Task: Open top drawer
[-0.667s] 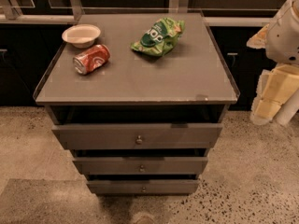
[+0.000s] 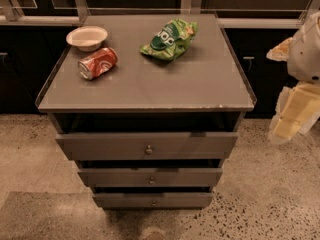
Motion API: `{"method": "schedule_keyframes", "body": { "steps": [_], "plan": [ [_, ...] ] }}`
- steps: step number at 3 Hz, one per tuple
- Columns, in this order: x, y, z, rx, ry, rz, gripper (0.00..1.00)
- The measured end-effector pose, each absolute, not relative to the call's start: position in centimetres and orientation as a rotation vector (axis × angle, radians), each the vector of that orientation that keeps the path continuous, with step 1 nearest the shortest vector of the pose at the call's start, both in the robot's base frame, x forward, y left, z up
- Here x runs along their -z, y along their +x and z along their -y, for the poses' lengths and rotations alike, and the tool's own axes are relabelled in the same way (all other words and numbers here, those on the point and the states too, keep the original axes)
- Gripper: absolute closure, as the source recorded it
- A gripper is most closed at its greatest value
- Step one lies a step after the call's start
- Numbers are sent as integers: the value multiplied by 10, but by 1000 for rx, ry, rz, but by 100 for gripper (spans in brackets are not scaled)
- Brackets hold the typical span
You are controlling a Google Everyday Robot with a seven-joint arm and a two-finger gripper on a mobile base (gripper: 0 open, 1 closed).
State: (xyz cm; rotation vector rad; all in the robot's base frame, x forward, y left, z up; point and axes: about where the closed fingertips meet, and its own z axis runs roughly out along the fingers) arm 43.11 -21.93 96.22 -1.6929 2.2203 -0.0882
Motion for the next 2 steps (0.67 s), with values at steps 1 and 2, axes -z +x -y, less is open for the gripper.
{"method": "schedule_keyframes", "body": {
  "steps": [1,2],
  "plan": [
    [-903,414,224,-49,-1638,-2195,0],
    [-818,402,212,-300,-1512,-2174,0]
  ]
}}
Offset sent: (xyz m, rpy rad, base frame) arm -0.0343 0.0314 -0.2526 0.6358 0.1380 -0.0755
